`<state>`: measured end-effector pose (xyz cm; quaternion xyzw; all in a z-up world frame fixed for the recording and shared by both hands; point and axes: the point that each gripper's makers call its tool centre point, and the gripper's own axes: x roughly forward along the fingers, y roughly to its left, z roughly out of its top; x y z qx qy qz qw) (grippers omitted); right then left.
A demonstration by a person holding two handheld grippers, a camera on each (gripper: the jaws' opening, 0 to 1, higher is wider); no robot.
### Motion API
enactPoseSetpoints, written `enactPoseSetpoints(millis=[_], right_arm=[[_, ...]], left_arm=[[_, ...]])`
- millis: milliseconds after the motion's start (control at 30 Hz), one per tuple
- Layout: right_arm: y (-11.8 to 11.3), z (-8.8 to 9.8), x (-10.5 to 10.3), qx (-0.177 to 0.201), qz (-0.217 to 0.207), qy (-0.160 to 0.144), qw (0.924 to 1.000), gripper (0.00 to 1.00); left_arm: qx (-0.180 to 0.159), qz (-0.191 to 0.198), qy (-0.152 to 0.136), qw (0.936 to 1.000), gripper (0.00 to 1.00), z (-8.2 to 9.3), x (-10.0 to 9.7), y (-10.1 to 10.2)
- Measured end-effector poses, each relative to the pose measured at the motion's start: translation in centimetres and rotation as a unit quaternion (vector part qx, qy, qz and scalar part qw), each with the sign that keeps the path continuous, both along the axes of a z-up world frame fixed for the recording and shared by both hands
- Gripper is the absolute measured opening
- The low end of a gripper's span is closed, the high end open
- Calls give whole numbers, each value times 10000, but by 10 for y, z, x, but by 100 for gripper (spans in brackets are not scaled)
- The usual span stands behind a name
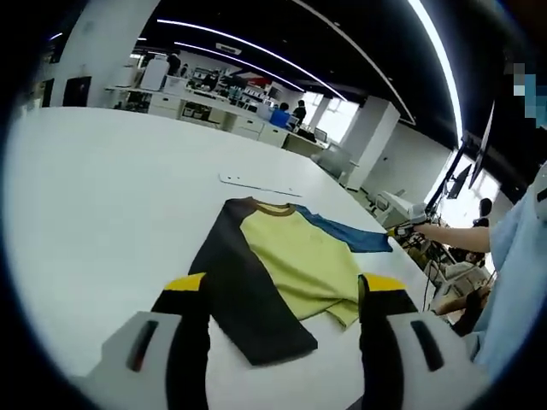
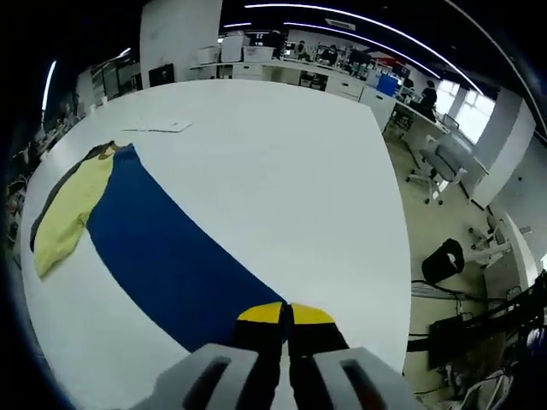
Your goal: Fold the garment on the visible template until the final outline fits inside the template.
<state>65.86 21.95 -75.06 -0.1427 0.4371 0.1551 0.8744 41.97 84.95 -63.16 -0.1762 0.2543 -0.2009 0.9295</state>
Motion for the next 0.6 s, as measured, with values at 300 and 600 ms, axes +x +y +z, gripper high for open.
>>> enactPoseSetpoints(millis=[300, 600], right_arm=[[0, -14, 11, -171, 73, 149, 9997, 0], [2, -14, 6, -267, 85, 223, 9994, 0]], left_arm=[[-16, 29, 168, 9999, 67, -11, -1, -7], [-20, 13, 178, 9998, 67, -14, -2, -10]])
